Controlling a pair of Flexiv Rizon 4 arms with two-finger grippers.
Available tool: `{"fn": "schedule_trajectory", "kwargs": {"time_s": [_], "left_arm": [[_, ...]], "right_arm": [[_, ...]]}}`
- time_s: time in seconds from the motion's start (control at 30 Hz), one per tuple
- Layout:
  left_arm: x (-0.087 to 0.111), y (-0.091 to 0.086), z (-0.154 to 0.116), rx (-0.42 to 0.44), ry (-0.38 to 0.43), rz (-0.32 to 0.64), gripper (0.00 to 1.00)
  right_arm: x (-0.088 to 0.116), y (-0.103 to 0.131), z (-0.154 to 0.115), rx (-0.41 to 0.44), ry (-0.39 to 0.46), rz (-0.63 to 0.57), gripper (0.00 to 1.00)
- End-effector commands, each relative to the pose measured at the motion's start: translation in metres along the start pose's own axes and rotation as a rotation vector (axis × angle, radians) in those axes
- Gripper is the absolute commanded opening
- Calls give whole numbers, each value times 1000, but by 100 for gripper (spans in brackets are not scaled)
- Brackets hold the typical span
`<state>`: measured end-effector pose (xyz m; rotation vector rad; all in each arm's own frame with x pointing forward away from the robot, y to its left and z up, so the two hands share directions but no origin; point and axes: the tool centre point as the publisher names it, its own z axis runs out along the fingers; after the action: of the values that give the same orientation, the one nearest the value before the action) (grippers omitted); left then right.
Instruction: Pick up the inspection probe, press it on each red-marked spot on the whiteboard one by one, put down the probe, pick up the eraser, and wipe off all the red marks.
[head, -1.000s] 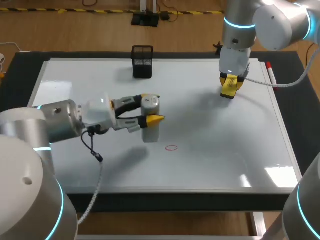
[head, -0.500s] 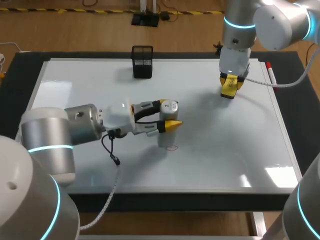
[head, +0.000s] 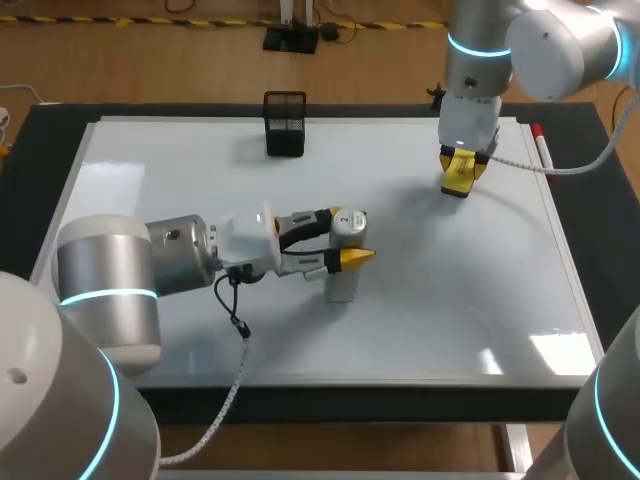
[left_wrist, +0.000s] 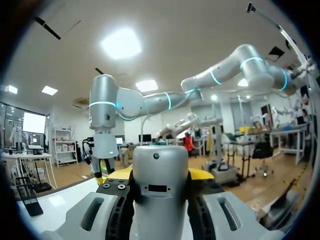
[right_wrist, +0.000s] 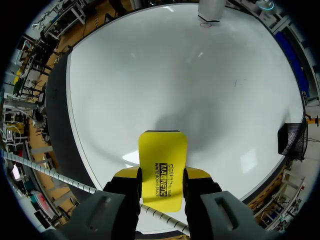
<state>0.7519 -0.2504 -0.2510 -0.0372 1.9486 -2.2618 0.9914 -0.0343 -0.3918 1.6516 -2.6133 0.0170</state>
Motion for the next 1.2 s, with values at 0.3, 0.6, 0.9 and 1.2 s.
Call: {"fn": "schedule_trajectory", "kwargs": {"time_s": [0.3,0.6,0.9,1.2], "left_arm": [[1,9,6,8,25,17,0],[-1,16,8,-9,32,24,0],[-1,19,7,-23,40,25,0],[-1,23,3,-52,42,17,0]], "right_arm": [[0,-1,-1,0,3,-2,0],[0,-1,-1,0,3,-2,0],[0,-1,-1,0,3,-2,0],[0,-1,-1,0,3,-2,0]]}}
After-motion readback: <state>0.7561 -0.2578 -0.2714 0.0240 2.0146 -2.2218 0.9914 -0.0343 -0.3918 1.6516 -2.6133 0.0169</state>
